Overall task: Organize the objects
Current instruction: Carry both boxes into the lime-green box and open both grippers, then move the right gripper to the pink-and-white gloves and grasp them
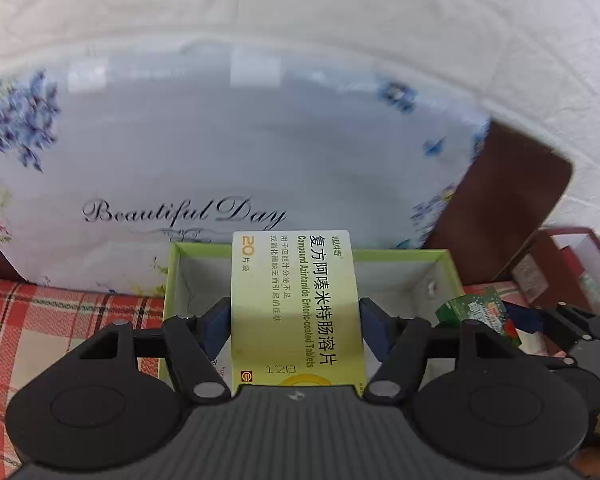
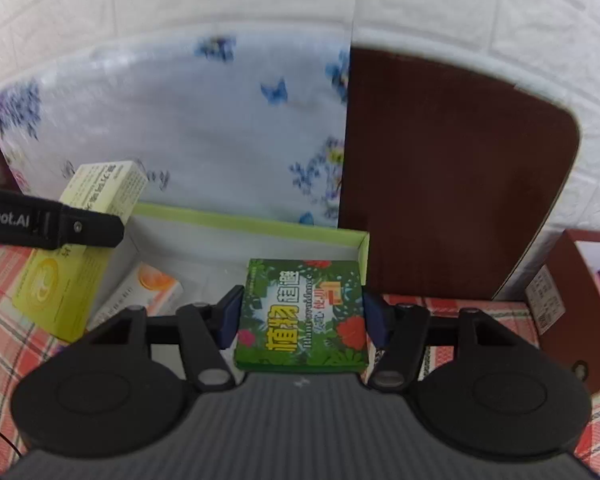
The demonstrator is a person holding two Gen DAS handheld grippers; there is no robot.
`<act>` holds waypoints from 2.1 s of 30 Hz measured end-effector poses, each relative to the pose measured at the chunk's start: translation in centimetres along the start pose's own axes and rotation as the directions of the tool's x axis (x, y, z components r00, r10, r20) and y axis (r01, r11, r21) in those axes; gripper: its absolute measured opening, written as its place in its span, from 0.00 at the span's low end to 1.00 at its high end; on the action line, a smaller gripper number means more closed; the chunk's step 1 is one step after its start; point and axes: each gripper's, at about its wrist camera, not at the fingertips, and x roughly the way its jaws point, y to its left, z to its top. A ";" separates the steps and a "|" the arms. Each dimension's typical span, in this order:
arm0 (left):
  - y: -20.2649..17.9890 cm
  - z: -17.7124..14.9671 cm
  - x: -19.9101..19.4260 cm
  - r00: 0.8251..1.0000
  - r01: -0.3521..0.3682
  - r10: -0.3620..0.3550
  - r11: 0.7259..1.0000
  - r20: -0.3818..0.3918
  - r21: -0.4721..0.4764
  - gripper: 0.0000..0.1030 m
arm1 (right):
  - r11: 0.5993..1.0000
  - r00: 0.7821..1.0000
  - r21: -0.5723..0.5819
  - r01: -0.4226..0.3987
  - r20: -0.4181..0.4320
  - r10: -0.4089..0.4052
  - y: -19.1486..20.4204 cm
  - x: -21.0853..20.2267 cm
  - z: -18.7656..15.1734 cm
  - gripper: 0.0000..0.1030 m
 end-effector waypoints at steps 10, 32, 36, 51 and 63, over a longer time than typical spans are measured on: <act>1.8 -1.1 5.7 0.985 -0.027 0.018 0.998 -0.174 -0.049 0.74 | 0.991 0.996 -0.129 -0.044 -0.088 0.033 1.3 4.6 -1.0 0.83; -0.3 -6.7 -8.4 0.982 -0.164 0.155 0.983 -0.108 -0.078 0.74 | 0.996 0.993 0.063 -0.070 -0.087 0.075 -0.1 -11.1 -6.0 1.00; -0.2 -8.1 -9.5 0.977 -0.182 0.171 0.980 -0.126 -0.079 0.74 | 0.995 0.991 0.073 -0.064 -0.110 0.071 0.0 -12.4 -8.0 1.00; 0.9 -16.6 -10.5 0.940 -0.262 0.250 0.965 -0.233 -0.019 0.74 | 0.979 0.967 0.098 -0.180 -0.163 0.194 0.4 -13.3 -13.9 1.00; 4.5 -21.1 -11.2 0.941 -0.262 0.218 0.953 -0.260 -0.151 0.74 | 0.940 0.913 -0.040 -0.338 -0.257 0.317 8.1 -10.0 -16.2 1.00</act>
